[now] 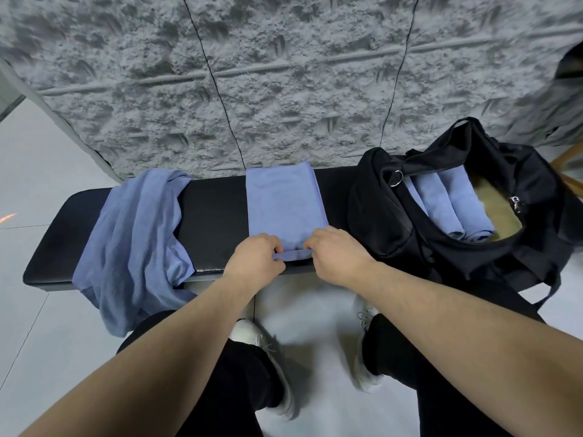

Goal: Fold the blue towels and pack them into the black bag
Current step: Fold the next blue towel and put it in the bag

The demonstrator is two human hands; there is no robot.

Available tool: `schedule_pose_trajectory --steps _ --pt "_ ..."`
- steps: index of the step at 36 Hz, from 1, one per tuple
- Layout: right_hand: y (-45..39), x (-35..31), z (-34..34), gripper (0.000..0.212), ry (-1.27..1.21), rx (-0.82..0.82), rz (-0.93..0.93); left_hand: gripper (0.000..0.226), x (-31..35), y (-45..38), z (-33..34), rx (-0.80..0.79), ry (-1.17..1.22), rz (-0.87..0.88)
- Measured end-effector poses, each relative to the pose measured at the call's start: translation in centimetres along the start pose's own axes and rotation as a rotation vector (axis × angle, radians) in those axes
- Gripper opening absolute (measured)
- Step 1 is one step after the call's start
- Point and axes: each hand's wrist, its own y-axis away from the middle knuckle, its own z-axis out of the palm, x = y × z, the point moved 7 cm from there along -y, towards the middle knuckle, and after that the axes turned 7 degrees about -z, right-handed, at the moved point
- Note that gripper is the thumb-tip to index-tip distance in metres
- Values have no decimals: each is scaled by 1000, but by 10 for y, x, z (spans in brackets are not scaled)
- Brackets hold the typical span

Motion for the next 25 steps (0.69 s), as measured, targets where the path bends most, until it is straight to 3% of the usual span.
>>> schedule_pose_trajectory --steps 9,18,25 --pt "0 6 -1 28 -89 -87 84 14 1 -4 4 -11 -21 9" --pt "-1 -3 -18 28 94 224 -62 11 -5 -10 0 -56 47 -67" --pt "-5 -1 -3 31 28 64 -40 25 -9 -11 -1 -79 111 -99"
